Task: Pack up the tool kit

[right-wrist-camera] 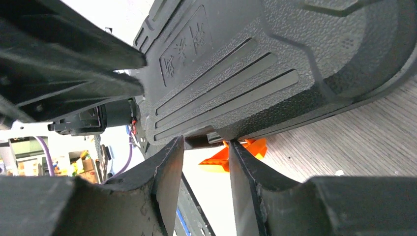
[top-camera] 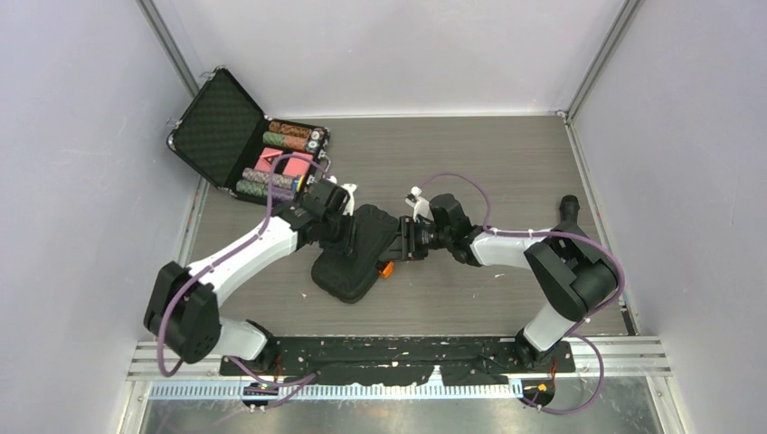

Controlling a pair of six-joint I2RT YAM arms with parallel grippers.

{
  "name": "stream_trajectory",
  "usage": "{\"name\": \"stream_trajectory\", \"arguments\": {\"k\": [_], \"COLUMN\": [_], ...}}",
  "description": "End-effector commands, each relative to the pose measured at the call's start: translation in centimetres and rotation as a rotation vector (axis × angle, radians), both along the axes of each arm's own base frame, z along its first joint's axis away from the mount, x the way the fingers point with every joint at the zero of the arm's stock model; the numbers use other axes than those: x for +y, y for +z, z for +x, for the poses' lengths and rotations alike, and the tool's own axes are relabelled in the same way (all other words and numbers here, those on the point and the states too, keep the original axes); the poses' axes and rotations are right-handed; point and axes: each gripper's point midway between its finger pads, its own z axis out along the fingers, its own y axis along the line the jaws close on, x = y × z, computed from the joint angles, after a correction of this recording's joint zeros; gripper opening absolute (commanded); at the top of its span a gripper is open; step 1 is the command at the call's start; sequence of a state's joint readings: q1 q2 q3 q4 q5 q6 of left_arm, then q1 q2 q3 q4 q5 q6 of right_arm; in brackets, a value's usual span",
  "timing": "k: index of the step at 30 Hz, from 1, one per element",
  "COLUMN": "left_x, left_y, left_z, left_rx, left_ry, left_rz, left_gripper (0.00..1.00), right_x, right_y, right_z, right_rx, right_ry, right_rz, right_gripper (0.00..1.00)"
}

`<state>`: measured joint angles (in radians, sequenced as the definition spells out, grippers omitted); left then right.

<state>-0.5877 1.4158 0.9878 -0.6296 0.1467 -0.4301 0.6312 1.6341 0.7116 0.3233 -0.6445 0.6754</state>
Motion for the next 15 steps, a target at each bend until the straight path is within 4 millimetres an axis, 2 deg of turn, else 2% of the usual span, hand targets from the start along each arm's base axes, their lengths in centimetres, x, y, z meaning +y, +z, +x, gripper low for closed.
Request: {"name": "stream_trajectory", "arguments": {"k": [1, 10, 15], "left_x": [-0.9, -2.3, -4.1], "left_y": [4.2, 5.1, 4.5], "left_z": [0.8, -0.9, -1.7], "left_rx": [-0.196, -0.608, -0.706], "left_ry": [0.010, -0.094, -0.182], "left_rz": [-0.038, 0.113, 0.201], "left_gripper": [0.36, 0.81, 0.92], "right_x": [0.9, 1.1, 1.2], "right_y": [2.0, 1.6, 1.5], "right_z": [1.3, 1.8, 1.9], "right_rx": [-0.056, -0.049, -0.045], "right_ry": [-0.060, -0.076, -0.079], "right_rz": [0.072, 0.074, 0.077], "right_gripper": [0.44, 0.43, 0.43]}}
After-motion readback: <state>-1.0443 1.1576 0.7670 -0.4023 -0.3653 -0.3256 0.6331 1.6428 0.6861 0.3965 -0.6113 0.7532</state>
